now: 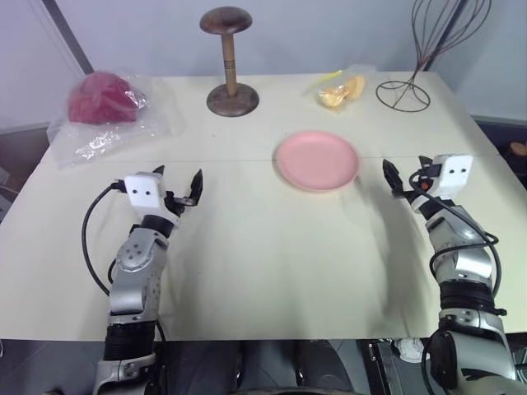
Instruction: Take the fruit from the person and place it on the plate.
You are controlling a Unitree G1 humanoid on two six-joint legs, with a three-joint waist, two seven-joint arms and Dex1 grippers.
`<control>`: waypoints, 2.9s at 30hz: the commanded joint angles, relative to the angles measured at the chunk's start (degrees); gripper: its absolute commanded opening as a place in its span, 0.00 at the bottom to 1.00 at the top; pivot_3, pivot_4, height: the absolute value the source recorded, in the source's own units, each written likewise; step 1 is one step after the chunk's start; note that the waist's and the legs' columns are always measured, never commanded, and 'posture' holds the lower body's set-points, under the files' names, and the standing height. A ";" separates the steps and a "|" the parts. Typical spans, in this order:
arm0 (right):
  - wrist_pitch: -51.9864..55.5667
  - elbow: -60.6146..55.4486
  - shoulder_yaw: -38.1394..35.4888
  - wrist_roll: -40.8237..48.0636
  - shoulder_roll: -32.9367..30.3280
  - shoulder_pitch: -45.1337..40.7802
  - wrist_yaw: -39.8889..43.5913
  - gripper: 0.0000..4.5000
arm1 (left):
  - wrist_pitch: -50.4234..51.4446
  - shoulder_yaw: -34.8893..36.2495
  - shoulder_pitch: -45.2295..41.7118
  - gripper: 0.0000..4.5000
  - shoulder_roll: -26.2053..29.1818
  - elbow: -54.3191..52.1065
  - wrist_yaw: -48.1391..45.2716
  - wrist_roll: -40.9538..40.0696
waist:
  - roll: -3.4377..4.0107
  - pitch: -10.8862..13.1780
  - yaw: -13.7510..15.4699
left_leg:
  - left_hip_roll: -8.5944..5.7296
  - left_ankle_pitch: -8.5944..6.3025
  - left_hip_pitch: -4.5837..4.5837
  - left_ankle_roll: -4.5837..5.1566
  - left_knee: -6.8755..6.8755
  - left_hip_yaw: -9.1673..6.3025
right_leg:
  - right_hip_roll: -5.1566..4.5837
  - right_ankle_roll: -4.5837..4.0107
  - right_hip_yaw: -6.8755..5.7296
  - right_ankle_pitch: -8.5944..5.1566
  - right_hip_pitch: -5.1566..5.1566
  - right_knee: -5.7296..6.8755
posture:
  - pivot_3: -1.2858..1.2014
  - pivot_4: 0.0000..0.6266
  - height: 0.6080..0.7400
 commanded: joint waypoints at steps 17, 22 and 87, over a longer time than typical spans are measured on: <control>-0.90 -1.24 -0.28 -0.19 -0.14 -0.06 0.00 0.99 | -1.01 1.02 -0.53 1.00 0.77 -0.75 0.03 0.13 | 0.00 0.00 -0.01 | 0.00 0.00 0.00 0.00 0.00 0.00 | 0.00 0.00 0.00 0.00 0.00 0.00 | 0.52 0.24 1.00; 3.49 -8.24 1.45 3.51 -1.06 1.05 5.93 0.99 | -0.81 0.88 -0.46 1.00 0.74 -0.82 -0.22 0.17 | 0.00 0.00 0.03 | 0.00 0.00 0.00 0.00 0.00 0.00 | 0.00 0.00 0.00 0.00 0.00 0.00 | 0.52 0.24 1.00; 23.05 -38.63 2.99 13.83 -6.29 10.11 10.75 1.00 | -10.12 -7.35 -61.35 0.73 -10.57 76.08 -16.86 6.81 | -0.15 0.04 -0.09 | -0.11 -0.01 -0.06 0.05 0.08 -0.12 | 0.01 0.03 -0.13 -0.01 0.01 0.05 | 0.52 0.24 1.00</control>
